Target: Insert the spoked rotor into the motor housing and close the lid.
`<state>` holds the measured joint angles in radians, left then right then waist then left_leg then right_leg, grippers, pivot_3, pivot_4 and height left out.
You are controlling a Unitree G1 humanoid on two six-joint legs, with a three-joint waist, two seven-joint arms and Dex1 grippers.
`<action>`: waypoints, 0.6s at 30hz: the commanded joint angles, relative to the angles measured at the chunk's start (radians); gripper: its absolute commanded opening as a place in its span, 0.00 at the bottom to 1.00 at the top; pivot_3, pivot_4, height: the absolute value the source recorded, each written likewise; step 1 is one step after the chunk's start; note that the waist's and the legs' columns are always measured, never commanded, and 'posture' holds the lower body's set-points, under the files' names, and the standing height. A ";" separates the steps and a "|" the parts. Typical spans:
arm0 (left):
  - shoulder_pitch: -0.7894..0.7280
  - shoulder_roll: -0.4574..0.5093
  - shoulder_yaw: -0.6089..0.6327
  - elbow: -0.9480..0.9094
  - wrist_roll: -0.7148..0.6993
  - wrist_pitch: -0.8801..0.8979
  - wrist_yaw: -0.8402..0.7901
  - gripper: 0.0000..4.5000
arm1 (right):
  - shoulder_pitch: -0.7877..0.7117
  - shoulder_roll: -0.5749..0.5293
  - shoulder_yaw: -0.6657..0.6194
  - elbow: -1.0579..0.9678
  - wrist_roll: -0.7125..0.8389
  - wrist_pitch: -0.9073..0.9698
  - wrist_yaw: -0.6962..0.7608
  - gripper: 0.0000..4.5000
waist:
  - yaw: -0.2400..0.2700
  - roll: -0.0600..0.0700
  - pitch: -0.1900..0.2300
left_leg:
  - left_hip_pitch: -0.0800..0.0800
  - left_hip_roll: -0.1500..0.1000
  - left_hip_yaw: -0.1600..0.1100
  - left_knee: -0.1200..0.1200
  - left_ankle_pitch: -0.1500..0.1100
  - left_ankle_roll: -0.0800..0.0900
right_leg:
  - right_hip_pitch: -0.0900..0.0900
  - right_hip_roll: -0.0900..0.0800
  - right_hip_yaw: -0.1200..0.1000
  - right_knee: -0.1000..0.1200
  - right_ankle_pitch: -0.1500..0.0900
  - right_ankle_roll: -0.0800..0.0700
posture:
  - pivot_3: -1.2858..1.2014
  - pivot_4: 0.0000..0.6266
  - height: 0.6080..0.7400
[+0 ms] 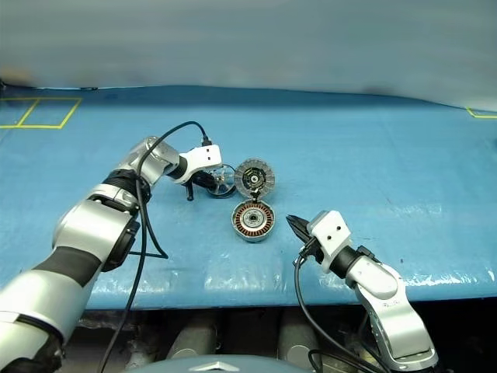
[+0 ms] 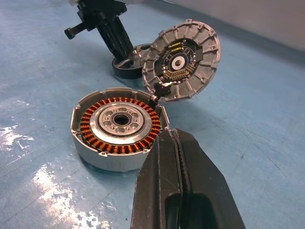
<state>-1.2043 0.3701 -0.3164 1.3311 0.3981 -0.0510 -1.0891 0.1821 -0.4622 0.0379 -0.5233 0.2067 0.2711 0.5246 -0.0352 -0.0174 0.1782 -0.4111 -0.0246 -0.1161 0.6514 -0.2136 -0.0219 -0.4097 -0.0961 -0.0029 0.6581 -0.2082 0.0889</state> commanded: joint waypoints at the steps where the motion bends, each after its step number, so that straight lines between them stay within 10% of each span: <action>1: 0.003 0.044 0.037 -0.019 -0.036 -0.014 -0.021 0.01 | -0.005 -0.001 -0.029 -0.025 0.005 -0.011 -0.008 0.00 | -0.001 0.000 0.000 | 0.000 0.000 0.000 0.000 0.000 0.000 | 0.000 0.000 0.000 0.000 0.000 0.000 | 0.52 0.24 1.00; 18: 0.194 0.232 0.179 -0.274 -0.273 -0.121 -0.381 0.01 | 0.015 0.058 -0.104 0.174 0.058 -0.227 0.038 0.00 | -0.004 0.000 0.000 | 0.002 0.000 0.002 -0.002 0.000 0.000 | 0.000 0.000 0.002 0.001 -0.001 -0.002 | 0.52 0.24 1.00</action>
<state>-1.0160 0.5813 -0.1512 1.1251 0.1607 -0.1648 -1.4353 0.2053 -0.4142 -0.0464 -0.3559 0.2416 0.1105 0.5420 -0.0394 -0.0170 0.1780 -0.4090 -0.0243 -0.1141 0.6494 -0.2135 -0.0218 -0.4100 -0.0960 -0.0005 0.6593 -0.2088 0.0872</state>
